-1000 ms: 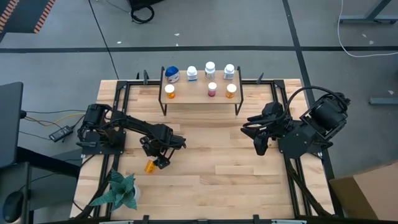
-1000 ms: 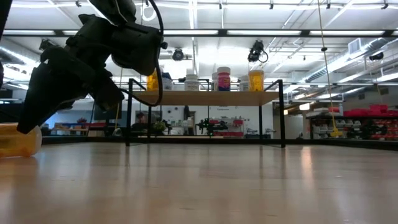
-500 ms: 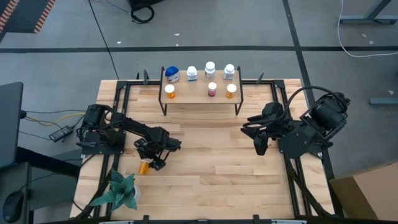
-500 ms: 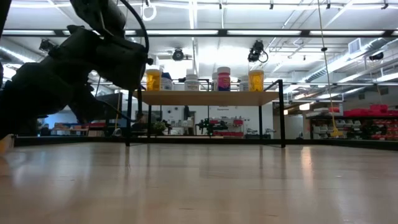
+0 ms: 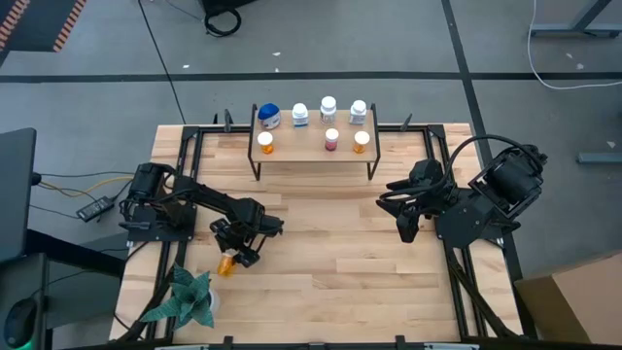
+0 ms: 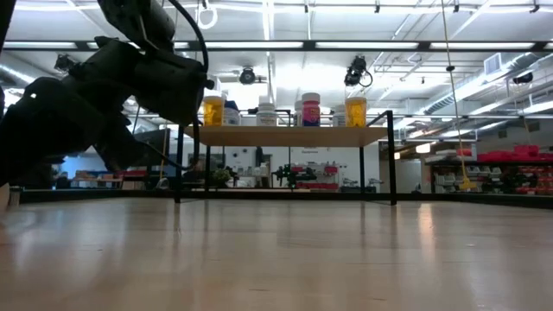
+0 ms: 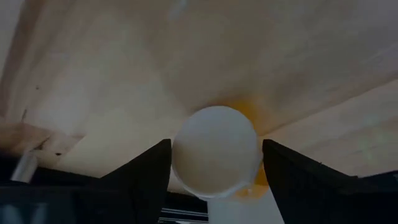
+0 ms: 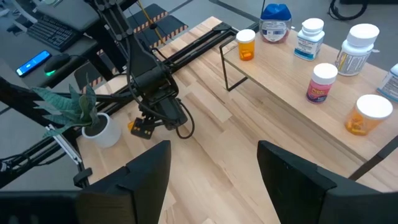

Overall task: Pick and place medicine bottles onto shelf by color
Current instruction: Put the orange pill bottle on the shelf

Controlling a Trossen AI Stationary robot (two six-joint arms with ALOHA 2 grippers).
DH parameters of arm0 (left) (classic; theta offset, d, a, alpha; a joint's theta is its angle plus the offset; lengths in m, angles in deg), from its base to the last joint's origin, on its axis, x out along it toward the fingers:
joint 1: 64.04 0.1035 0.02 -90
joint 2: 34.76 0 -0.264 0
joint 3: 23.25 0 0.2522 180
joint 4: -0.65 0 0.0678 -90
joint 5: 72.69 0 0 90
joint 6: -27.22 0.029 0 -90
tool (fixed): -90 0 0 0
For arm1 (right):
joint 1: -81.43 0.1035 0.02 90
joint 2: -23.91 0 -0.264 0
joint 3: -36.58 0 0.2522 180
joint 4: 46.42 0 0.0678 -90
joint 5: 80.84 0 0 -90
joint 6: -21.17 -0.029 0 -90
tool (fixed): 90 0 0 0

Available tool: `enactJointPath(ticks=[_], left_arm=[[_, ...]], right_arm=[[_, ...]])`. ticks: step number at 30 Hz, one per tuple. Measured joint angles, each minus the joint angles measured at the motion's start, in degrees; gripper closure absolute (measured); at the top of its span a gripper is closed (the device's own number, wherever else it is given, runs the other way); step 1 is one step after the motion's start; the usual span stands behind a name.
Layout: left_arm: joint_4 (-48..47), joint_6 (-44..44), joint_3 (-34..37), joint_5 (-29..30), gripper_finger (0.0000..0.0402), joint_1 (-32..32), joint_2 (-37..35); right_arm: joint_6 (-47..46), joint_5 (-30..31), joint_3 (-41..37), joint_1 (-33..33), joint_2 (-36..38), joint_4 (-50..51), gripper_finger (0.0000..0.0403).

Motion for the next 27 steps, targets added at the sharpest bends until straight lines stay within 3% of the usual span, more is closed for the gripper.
enactJointPath(ticks=[7, 14, 21, 27], left_arm=[[-0.19, 0.25, -0.13, -2.03, 0.0191, 0.06, 0.0], [-2.82, 4.4, -4.79, -2.11, 0.018, 2.01, 0.0], [-3.98, 7.42, -14.57, 1.55, 0.0185, 6.63, 0.0], [-3.94, 12.95, -28.93, 10.42, 0.019, 9.73, 0.04]], right_arm=[[0.04, 1.27, 0.0, 0.0, 0.0, 0.0, 0.0156], [0.23, 1.28, 0.0, 0.0, 0.0, 0.0, 0.0156], [0.35, 1.28, 0.0, 0.0, 0.0, 0.0, 0.0156], [0.35, 1.28, 0.0, 0.0, 0.0, 0.16, 0.0156]])
